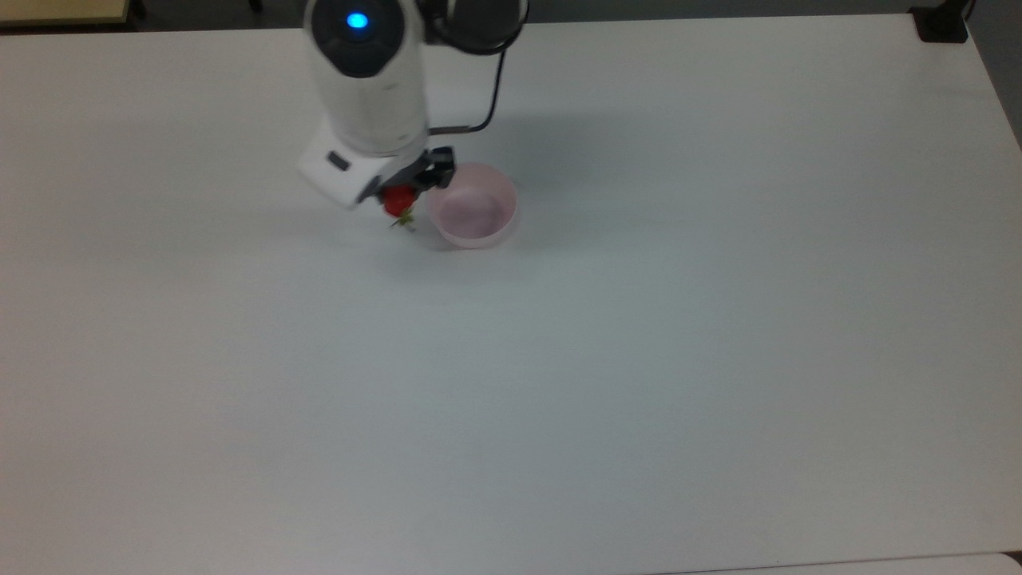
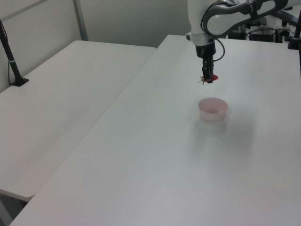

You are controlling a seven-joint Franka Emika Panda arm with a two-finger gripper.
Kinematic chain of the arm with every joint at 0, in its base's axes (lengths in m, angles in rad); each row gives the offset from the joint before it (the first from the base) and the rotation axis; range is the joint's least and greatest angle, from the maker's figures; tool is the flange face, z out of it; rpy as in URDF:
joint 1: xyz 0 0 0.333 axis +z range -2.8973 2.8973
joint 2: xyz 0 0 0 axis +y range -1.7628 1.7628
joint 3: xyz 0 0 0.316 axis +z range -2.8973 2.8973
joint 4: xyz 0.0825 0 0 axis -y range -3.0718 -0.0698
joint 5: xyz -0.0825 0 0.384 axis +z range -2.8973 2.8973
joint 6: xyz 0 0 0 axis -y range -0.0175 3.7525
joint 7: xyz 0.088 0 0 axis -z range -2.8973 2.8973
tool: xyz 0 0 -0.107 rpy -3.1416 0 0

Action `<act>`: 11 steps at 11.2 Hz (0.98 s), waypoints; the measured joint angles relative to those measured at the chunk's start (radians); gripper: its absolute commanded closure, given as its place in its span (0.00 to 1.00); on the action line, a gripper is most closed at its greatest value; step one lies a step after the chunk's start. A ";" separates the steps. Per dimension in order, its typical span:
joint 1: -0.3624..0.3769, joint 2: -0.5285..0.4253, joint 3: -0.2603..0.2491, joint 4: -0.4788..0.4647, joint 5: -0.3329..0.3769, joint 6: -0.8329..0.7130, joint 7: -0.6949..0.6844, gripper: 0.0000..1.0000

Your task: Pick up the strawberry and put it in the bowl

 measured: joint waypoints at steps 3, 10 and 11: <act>0.072 -0.004 0.021 -0.016 0.000 -0.102 0.021 0.00; 0.097 -0.060 0.021 0.015 -0.002 -0.103 0.186 0.00; 0.095 -0.087 0.017 0.023 -0.002 -0.098 0.213 0.00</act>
